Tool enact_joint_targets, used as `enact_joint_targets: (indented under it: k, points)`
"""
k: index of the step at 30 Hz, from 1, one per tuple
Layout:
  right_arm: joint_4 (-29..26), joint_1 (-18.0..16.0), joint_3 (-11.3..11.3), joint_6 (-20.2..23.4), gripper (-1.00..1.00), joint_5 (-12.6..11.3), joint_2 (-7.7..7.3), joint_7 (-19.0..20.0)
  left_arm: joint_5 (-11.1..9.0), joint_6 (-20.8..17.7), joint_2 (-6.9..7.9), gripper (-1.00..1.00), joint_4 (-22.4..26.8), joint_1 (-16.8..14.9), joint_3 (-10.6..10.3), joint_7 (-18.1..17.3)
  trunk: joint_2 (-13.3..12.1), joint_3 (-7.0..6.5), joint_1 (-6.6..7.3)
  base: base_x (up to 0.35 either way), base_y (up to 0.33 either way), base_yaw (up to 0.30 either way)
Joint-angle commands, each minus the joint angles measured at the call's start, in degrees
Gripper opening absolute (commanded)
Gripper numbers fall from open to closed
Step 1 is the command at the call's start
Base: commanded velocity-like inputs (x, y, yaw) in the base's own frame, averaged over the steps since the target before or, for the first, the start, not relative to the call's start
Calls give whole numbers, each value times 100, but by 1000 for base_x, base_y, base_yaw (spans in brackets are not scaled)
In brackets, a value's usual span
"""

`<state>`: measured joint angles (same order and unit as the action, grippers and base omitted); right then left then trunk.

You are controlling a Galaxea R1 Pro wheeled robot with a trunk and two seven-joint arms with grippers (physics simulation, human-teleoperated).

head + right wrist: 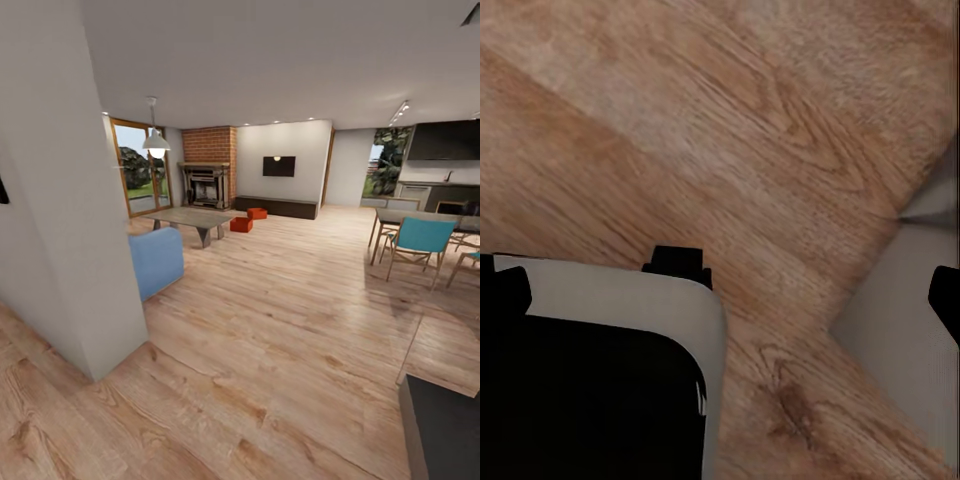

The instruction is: Move the two storage containers from the living room to the garage. In the garage, place one container on the floor and stack the other container on top of it (either order is fine).

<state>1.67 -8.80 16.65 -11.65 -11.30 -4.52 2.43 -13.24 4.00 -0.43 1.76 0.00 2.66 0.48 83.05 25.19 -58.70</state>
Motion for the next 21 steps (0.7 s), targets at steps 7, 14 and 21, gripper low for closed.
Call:
enact_joint_targets:
  k: [7,14,21]
  points:
    - [18,-8,40,-31,100,-60,-3,26,-4,-4,-10,100,0,0,24,5,3,6,-3,326,0,-285]
    - [17,-8,43,-38,100,-48,-4,26,-3,10,-10,100,0,0,24,5,3,6,-3,326,0,-233]
    - [17,-9,78,-39,100,-6,-6,37,-3,15,-10,100,0,0,24,5,3,6,-3,326,0,-16]
